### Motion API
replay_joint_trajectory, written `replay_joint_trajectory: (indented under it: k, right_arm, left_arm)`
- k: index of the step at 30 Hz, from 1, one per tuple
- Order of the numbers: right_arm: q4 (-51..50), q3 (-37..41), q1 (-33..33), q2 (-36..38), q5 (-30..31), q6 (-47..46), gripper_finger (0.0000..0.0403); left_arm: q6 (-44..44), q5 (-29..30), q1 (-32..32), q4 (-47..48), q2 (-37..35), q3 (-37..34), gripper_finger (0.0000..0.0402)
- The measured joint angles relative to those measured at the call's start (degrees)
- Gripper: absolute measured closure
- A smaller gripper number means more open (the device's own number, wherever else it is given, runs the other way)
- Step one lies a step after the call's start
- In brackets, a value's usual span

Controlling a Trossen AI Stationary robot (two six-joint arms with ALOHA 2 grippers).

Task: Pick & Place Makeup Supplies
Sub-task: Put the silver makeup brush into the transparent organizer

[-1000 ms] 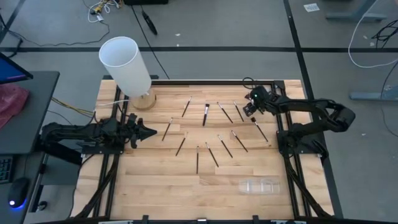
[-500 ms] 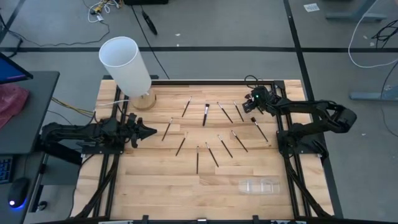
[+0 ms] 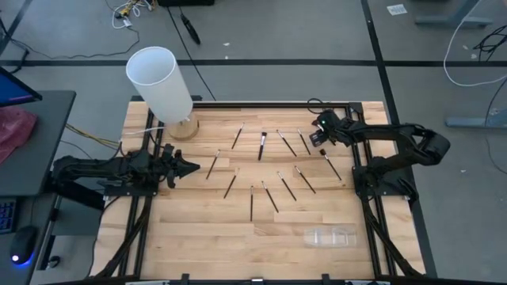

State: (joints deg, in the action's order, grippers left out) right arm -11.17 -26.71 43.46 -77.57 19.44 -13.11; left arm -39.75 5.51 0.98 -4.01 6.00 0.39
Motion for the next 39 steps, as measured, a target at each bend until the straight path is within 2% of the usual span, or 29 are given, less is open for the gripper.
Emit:
replay_joint_trajectory:
  k: [11, 27, 31, 39]
  right_arm:
    - [-1.49, -0.34, -0.04, -0.09, -0.45, 1.73, 0.0200]
    - [0.08, -0.32, -0.04, -0.20, -1.27, -1.18, 0.0267]
    - [2.64, -0.32, -0.48, -1.34, 0.56, -4.14, 0.0266]
    - [2.14, -0.32, -0.81, -1.87, 1.25, -3.55, 0.0255]
  left_arm:
    - [0.00, 0.01, 0.00, -0.03, -0.01, 0.00, 0.0394]
    - [0.00, -0.01, 0.00, -0.03, 0.00, 0.00, 0.0394]
    - [0.00, -0.01, -0.01, -0.04, 0.00, 0.00, 0.0394]
    - [-0.04, -0.03, -0.01, -0.02, 0.00, 0.01, 0.0394]
